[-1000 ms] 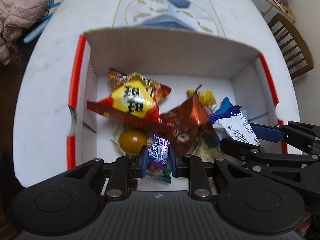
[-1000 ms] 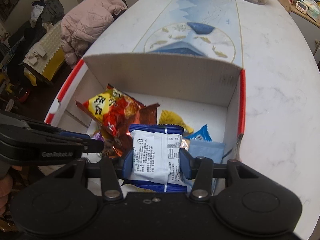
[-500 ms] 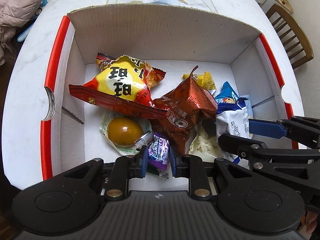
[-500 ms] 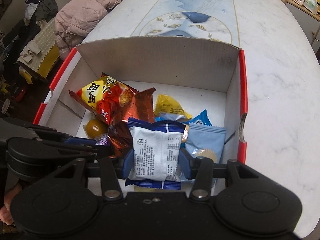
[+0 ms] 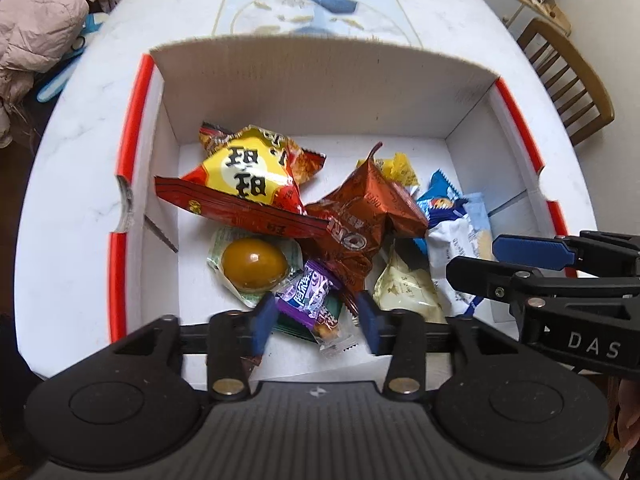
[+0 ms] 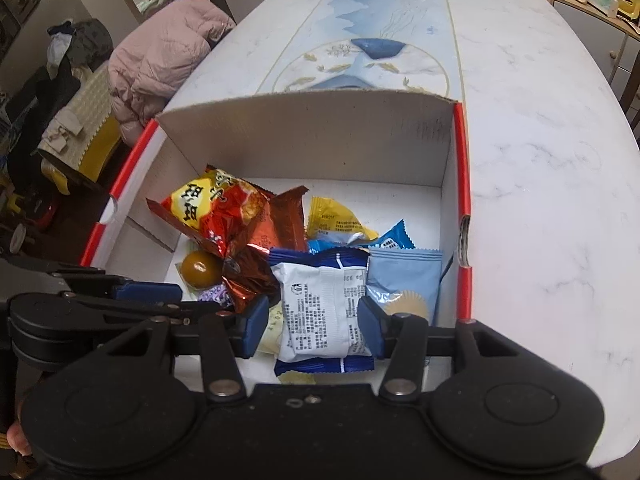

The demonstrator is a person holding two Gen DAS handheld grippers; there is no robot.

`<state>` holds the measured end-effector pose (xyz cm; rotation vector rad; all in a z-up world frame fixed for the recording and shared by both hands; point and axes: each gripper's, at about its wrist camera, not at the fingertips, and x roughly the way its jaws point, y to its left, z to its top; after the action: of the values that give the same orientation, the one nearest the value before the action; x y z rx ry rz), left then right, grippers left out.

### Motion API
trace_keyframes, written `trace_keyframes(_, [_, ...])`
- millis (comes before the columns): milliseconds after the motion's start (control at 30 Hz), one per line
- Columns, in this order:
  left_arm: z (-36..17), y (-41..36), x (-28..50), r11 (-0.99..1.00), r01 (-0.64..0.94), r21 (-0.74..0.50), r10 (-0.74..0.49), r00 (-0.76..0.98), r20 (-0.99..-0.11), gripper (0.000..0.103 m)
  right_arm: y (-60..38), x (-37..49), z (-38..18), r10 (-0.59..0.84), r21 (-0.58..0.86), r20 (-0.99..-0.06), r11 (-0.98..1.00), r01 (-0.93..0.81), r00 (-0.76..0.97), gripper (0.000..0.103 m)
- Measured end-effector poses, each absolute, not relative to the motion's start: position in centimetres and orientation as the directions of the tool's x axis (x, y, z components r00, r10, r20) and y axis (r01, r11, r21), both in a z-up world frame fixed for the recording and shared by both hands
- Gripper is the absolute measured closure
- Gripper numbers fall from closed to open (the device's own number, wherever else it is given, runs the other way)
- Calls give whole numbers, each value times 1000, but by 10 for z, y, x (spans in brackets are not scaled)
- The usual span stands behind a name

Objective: Organize snacks

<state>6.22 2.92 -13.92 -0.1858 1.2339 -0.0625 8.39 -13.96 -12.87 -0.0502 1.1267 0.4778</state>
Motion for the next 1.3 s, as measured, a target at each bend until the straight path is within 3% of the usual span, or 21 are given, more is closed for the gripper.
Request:
trace_keyframes(300, [-103,29,46,985,-38,-169,-136,440,-888,53,-145,71,-103,390,225,-830,888,-400,398,50])
trace_keyframes(467, [-83,30,34,985,-34,-168,-129,499,-857,45,-150,62,-86,434,250,-791,872,-421,430,45])
trace_keyframes(1100, [-25,25,-4,994,-13,-104,-70,661,-747,39,-158,19,-42,460,188,-681,862,-471,570,43])
trace_keyframes(1300, [-19,20,-7,996,-2,-94,-67,685,-726,33,-165,17,-37,460,195,-670,866,-461,582,42])
